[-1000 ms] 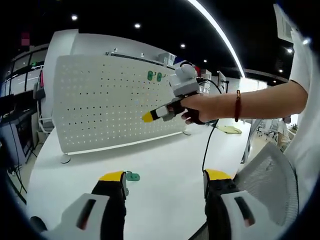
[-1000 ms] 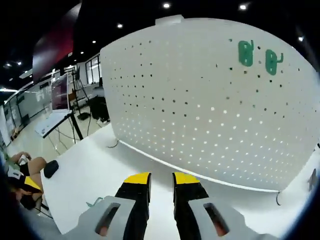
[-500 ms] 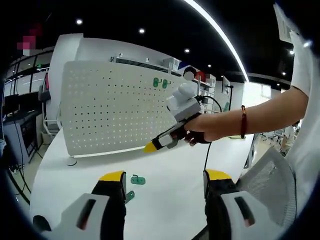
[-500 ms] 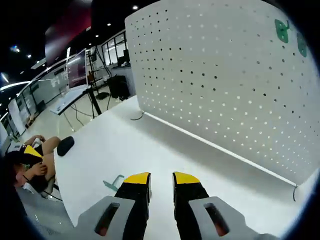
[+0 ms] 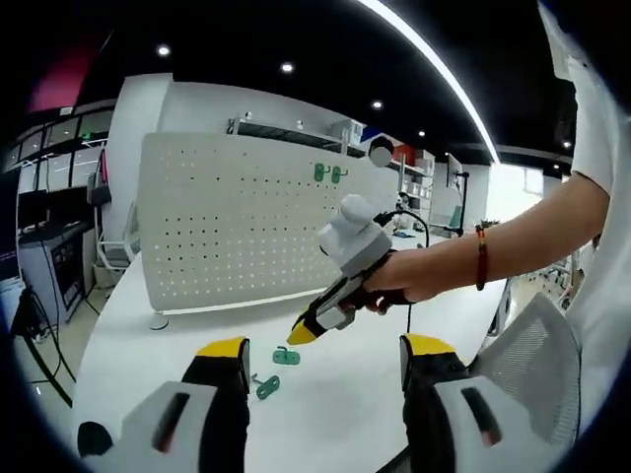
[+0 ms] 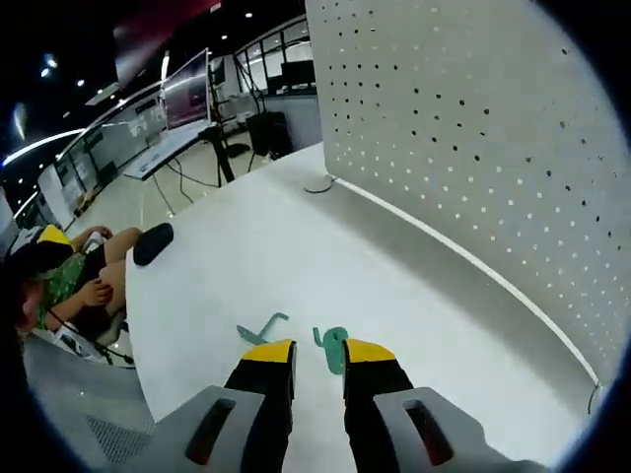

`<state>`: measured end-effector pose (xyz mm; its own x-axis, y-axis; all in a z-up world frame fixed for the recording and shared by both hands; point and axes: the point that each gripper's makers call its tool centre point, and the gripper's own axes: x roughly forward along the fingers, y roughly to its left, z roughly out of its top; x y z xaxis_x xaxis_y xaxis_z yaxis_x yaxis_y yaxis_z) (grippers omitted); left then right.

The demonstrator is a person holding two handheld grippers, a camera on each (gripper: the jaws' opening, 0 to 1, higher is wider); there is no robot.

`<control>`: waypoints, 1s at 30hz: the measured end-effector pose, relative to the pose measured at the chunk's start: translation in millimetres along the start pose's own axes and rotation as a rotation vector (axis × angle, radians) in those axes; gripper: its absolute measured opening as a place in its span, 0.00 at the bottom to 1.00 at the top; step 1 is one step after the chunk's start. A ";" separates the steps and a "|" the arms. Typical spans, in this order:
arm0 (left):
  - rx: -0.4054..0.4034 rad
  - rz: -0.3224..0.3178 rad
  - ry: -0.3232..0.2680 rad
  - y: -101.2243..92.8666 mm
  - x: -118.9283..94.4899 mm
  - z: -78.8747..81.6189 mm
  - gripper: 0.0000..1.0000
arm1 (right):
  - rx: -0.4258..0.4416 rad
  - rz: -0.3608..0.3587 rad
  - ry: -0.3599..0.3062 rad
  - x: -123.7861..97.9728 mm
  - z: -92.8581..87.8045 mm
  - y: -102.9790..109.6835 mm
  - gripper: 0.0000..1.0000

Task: Insert the hook assembly into the mounting plate slot until the hook locks in place.

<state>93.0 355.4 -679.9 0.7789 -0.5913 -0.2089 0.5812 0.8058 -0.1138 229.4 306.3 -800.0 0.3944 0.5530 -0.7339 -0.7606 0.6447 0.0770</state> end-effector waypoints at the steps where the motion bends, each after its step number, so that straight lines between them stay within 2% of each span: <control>1: -0.001 0.002 0.001 0.7 -1.7 -0.6 0.63 | -0.013 -0.011 0.014 1.9 -2.1 -0.6 0.17; 6: -0.009 0.010 -0.003 6.5 -10.8 -2.6 0.63 | -0.041 -0.019 0.055 13.7 -8.9 2.0 0.16; 11: -0.006 0.009 0.009 12.1 -12.9 -6.4 0.63 | -0.089 -0.060 0.099 23.8 -13.6 -4.8 0.13; 19: -0.026 0.029 0.001 24.0 -14.9 -9.5 0.62 | -0.101 -0.058 0.155 36.8 -16.7 -7.5 0.11; 27: -0.046 0.045 0.004 29.7 -16.3 -14.7 0.62 | -0.148 -0.073 0.223 43.5 -22.4 -10.2 0.08; 30: -0.057 0.051 0.001 30.9 -17.1 -15.6 0.61 | -0.154 -0.073 0.221 43.8 -21.9 -10.3 0.08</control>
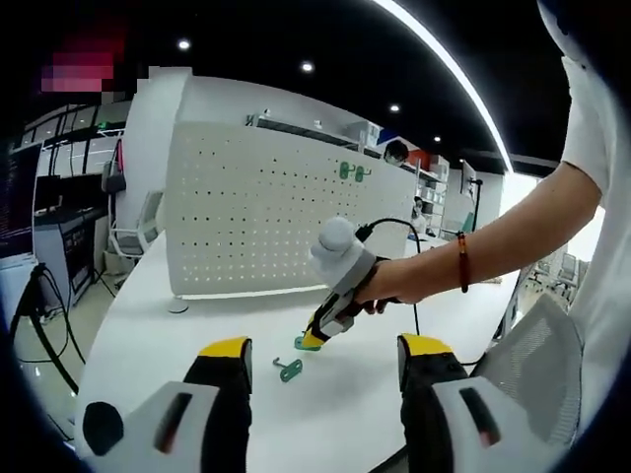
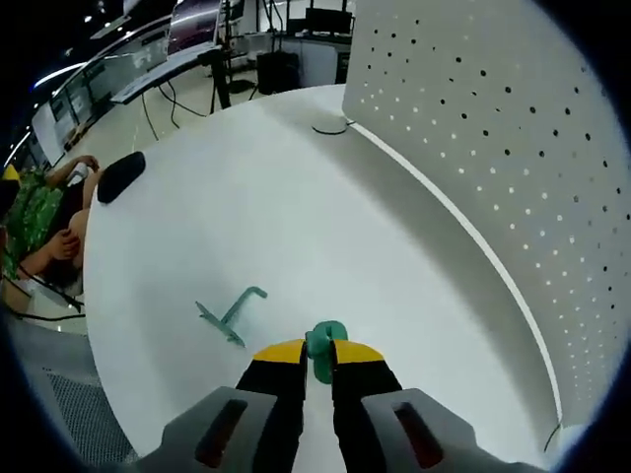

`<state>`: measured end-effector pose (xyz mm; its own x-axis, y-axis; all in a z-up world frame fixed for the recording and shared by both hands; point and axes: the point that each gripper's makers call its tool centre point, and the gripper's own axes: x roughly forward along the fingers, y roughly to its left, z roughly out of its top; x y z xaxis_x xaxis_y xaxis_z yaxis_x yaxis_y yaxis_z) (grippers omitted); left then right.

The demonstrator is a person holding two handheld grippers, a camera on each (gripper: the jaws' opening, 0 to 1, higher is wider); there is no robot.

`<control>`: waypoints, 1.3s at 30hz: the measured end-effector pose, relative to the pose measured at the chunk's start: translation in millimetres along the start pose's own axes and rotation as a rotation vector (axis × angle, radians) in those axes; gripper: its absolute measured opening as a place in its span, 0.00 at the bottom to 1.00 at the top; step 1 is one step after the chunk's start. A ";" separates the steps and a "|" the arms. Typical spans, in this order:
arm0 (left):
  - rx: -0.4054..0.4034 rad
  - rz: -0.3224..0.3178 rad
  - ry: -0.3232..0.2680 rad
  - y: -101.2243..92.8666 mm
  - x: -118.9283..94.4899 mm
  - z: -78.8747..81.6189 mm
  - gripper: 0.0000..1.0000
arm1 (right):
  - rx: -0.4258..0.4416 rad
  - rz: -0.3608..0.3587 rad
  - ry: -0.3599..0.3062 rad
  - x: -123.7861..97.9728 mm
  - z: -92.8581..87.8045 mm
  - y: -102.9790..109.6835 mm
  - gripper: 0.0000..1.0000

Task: Insert the hook assembly into the mounting plate slot until the hook locks in place.

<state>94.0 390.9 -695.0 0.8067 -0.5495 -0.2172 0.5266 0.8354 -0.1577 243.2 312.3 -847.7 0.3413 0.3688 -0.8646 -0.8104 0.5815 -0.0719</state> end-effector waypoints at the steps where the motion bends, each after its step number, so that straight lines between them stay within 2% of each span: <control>1: 0.003 0.001 0.005 0.1 0.0 -1.1 0.61 | 0.009 0.006 -0.005 1.0 0.6 0.1 0.08; 4: 0.002 0.000 0.008 0.0 0.0 -1.9 0.61 | 0.008 0.004 0.000 0.8 0.5 -1.0 0.02; 9: 0.004 -0.002 0.005 -0.6 0.5 -0.6 0.61 | 0.019 0.008 0.005 -0.9 -0.9 -0.8 0.01; 15: 0.005 -0.006 0.006 -2.2 1.0 -0.5 0.61 | 0.042 0.003 -0.024 -7.5 1.7 -3.1 0.01; 21: 0.009 -0.012 0.006 -4.6 2.1 1.4 0.61 | 0.089 -0.041 -0.115 -21.0 15.9 -15.8 0.01; 33: 0.051 -0.049 0.005 -17.5 7.5 11.8 0.61 | 0.091 -0.131 -0.234 -51.0 28.9 -34.5 0.01; 39: 0.061 -0.077 0.014 -27.4 10.2 11.6 0.61 | 0.155 -0.180 -0.316 -71.3 35.1 -49.7 0.01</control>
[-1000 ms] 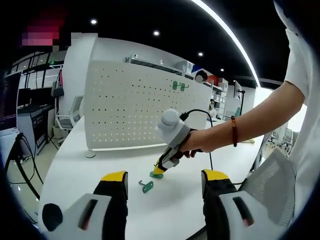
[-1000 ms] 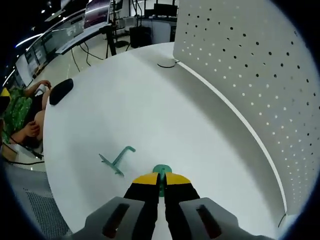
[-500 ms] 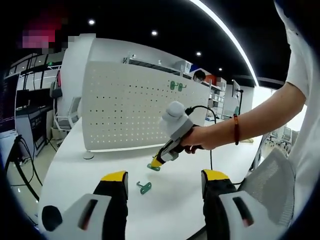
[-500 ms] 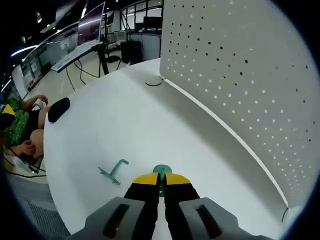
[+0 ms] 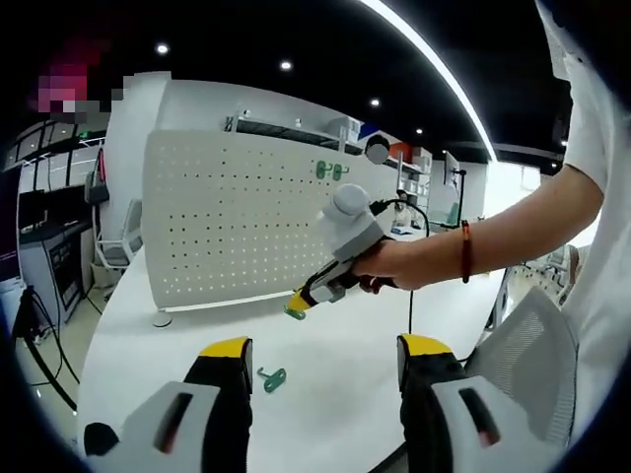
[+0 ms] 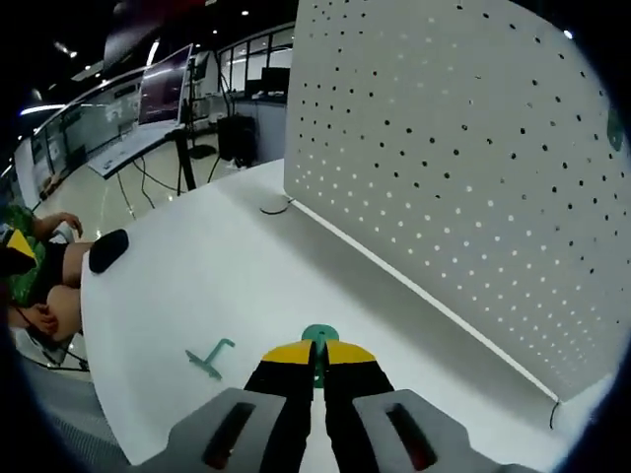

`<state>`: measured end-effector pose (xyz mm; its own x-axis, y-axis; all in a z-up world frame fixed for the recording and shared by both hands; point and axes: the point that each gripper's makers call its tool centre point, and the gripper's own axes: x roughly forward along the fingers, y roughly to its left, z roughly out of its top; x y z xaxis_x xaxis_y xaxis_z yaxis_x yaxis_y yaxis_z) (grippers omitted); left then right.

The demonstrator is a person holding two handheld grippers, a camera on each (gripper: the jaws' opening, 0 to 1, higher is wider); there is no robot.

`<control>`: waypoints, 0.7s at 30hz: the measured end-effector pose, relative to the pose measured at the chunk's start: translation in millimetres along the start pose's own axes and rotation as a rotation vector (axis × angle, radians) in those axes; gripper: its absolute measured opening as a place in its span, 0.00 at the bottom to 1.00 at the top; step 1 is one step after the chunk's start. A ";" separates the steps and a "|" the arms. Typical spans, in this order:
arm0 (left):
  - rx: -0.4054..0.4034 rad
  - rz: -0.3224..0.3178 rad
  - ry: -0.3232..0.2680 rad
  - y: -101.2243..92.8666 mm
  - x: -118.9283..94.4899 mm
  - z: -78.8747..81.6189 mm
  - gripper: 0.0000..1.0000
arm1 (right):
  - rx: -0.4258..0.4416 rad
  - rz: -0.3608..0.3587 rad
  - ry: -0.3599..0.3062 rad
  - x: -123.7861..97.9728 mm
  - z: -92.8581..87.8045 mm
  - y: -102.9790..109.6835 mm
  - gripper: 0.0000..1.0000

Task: Insert the hook assembly into the mounting plate slot until the hook locks in place.

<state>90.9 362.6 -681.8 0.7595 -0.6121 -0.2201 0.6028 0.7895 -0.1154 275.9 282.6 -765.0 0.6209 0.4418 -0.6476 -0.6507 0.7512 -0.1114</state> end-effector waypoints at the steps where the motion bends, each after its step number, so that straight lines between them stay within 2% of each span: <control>1: 0.005 -0.009 0.001 -2.5 1.0 -0.1 0.61 | 0.007 -0.006 -0.006 -2.3 1.6 -2.3 0.01; 4: 0.018 -0.031 0.010 -8.9 2.9 -0.1 0.61 | 0.022 -0.061 -0.050 -10.7 10.5 -15.7 0.01; 17: 0.050 -0.103 0.018 -28.4 11.4 8.4 0.61 | 0.111 -0.150 -0.134 -38.6 23.1 -49.7 0.01; 21: 0.074 -0.118 0.033 -32.4 11.6 9.4 0.61 | 0.123 -0.195 -0.208 -49.3 37.3 -60.6 0.01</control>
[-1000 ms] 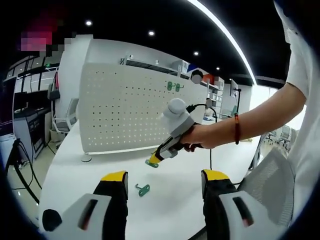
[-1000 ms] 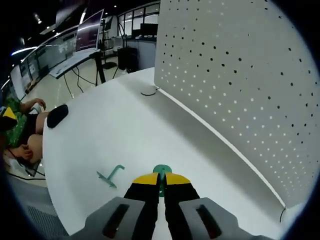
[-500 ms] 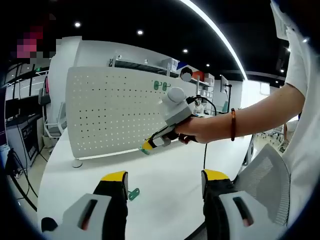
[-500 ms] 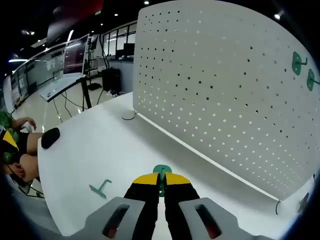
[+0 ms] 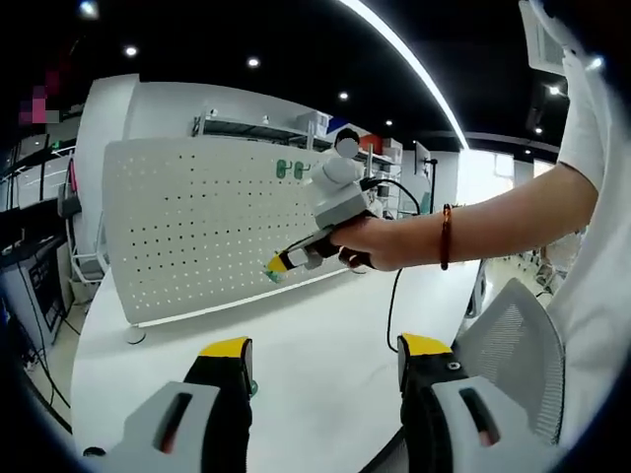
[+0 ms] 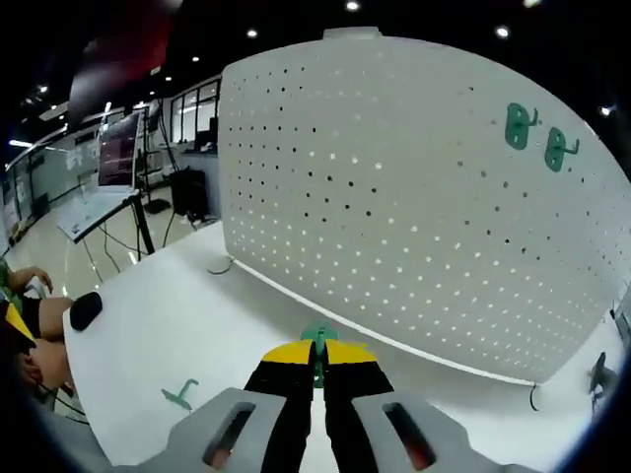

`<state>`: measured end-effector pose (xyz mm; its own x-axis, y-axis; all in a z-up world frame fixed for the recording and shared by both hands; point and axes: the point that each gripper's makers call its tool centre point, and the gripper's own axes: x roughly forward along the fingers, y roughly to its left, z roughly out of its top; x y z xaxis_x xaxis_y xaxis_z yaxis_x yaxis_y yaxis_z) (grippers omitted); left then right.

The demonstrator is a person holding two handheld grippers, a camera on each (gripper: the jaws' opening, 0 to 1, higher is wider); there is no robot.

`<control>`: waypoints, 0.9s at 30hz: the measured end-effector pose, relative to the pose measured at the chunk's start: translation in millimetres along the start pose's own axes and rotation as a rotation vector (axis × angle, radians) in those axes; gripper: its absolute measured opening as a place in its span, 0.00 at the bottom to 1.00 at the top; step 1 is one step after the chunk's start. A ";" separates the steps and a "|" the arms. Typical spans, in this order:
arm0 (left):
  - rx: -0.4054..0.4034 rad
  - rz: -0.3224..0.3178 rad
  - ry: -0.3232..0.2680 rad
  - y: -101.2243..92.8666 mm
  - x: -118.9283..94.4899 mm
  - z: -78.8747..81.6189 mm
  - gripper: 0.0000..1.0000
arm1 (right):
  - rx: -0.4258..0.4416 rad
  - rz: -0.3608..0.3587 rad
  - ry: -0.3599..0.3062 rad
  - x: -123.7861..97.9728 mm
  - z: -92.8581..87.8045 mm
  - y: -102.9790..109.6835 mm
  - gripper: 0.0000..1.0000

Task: Insert the hook assembly into the mounting plate slot until the hook locks in place.

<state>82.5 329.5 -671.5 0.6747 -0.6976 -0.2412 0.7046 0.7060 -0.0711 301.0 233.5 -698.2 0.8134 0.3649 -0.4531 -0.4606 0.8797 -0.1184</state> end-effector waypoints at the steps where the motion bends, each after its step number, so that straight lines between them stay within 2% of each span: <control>1: -0.001 0.000 0.002 -0.3 -0.2 0.3 0.61 | -0.002 -0.005 -0.022 -1.6 4.4 -2.2 0.01; 5: 0.002 0.003 0.008 -2.3 -0.9 2.9 0.61 | 0.008 -0.041 -0.069 -6.5 17.8 -11.5 0.01; 13: 0.038 -0.026 0.021 -16.1 5.4 10.7 0.62 | 0.053 -0.091 -0.110 -12.3 34.5 -34.7 0.01; 20: 0.025 -0.014 0.011 -19.5 8.6 12.4 0.62 | 0.066 -0.145 -0.182 -19.3 61.4 -59.5 0.01; 27: 0.021 -0.005 0.024 -25.7 10.4 10.1 0.62 | 0.068 -0.168 -0.258 -26.4 89.8 -73.1 0.01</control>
<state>73.6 302.9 -662.3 0.6657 -0.6978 -0.2643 0.7126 0.6996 -0.0520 345.1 187.0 -598.2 0.9435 0.2699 -0.1922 -0.2939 0.9495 -0.1096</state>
